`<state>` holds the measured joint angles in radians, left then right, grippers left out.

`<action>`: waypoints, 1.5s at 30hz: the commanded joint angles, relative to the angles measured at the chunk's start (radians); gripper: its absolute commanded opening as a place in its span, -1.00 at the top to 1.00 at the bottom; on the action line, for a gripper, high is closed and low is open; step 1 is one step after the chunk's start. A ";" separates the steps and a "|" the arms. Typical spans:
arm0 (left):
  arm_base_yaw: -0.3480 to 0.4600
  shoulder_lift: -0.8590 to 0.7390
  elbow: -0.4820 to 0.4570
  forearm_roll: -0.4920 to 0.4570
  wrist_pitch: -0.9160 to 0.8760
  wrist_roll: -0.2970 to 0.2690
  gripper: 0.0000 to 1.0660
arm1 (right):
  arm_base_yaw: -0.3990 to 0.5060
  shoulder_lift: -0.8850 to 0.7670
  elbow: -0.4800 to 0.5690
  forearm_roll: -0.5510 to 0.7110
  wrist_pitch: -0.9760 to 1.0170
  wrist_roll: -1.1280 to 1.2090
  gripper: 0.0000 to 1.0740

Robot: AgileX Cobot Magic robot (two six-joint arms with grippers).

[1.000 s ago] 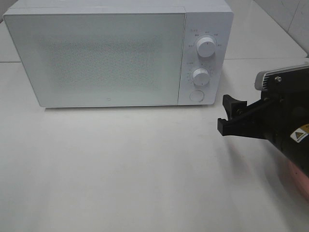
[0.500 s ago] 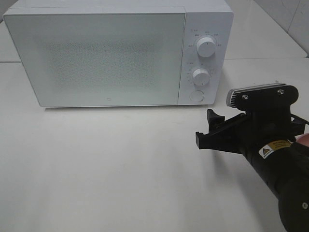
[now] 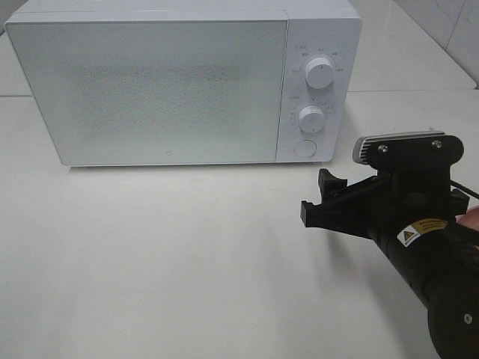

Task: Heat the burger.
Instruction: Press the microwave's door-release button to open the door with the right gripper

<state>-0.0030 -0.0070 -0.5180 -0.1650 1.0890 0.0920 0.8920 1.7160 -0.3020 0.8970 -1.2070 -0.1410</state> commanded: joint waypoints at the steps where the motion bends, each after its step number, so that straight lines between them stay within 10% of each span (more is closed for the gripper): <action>1: -0.005 -0.013 0.002 -0.008 -0.016 0.000 -0.88 | 0.004 0.002 -0.006 -0.003 -0.068 0.150 -0.29; 27: -0.005 -0.013 0.002 -0.008 -0.016 0.000 -0.88 | 0.004 0.002 -0.006 -0.002 -0.050 1.367 0.96; 45: -0.005 -0.013 0.002 -0.008 -0.016 0.000 -0.88 | -0.018 0.031 -0.033 0.070 0.035 1.482 1.00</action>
<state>-0.0030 -0.0070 -0.5180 -0.1650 1.0890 0.0930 0.8780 1.7460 -0.3290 0.9730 -1.1750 1.3350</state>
